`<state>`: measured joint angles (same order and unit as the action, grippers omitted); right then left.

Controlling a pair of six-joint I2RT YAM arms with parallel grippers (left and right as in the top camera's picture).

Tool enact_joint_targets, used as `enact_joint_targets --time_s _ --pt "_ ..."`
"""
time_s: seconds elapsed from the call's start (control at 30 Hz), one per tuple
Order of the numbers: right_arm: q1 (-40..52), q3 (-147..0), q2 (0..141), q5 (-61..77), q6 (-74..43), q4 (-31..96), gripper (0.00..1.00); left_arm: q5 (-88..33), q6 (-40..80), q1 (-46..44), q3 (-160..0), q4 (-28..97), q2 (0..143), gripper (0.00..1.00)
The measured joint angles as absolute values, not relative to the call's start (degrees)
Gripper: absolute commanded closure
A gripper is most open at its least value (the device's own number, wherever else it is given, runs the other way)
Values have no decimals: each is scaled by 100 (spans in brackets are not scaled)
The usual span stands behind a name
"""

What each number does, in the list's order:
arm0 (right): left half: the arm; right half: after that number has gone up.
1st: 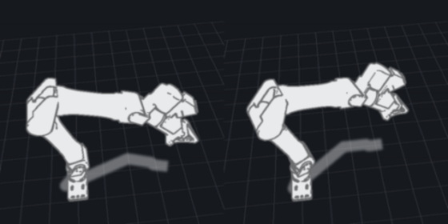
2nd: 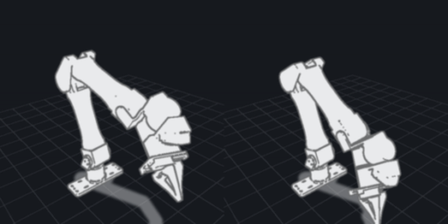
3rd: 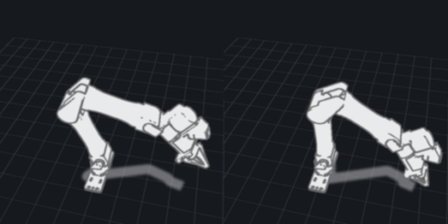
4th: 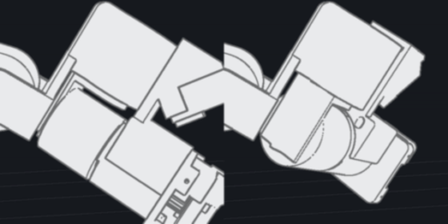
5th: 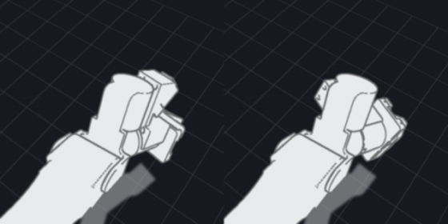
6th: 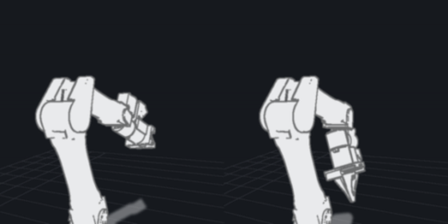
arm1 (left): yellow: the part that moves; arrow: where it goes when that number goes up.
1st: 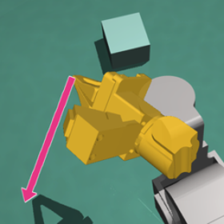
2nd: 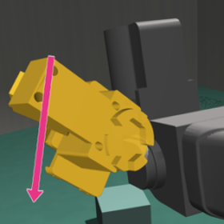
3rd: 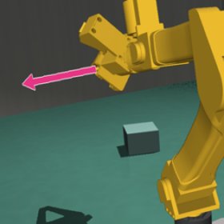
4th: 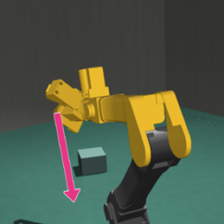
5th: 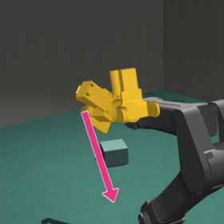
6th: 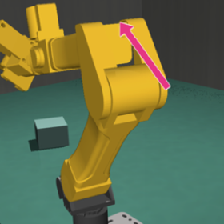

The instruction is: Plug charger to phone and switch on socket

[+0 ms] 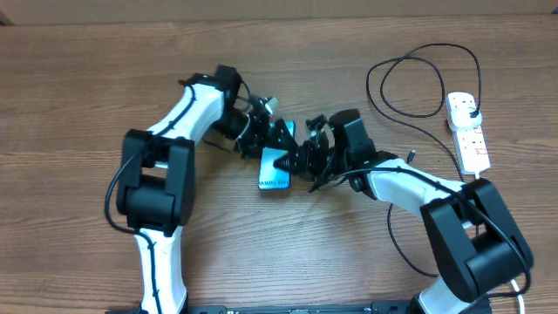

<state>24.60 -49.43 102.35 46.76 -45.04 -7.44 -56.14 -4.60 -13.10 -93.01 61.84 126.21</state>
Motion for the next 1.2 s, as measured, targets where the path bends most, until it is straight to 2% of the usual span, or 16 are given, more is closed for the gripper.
enact_joint_targets --time_s 0.2,0.57,0.8,0.87,1.03,1.2 --pt "2320 -4945 9948 5463 -4764 -1588 96 -6493 -967 -1157 -9299 6149 11911 14" --pt "2204 -5015 9843 5677 -5028 -2237 96 -7349 -1125 -1140 -9249 6163 11570 33" --pt "2185 -5041 9841 5699 -5297 -2648 96 -8152 -1160 -1004 -9227 5964 11528 36" --pt "2187 -5063 9841 5728 -5310 -2665 96 -8272 -1155 -945 -9223 5946 11528 44" --pt "2224 -5146 9828 5822 -5336 -2735 96 -8388 -1164 -797 -9192 5916 11528 76" --pt "2226 -5168 9776 5889 -5345 -2744 96 -8401 -1201 -775 -9179 5909 11528 87"
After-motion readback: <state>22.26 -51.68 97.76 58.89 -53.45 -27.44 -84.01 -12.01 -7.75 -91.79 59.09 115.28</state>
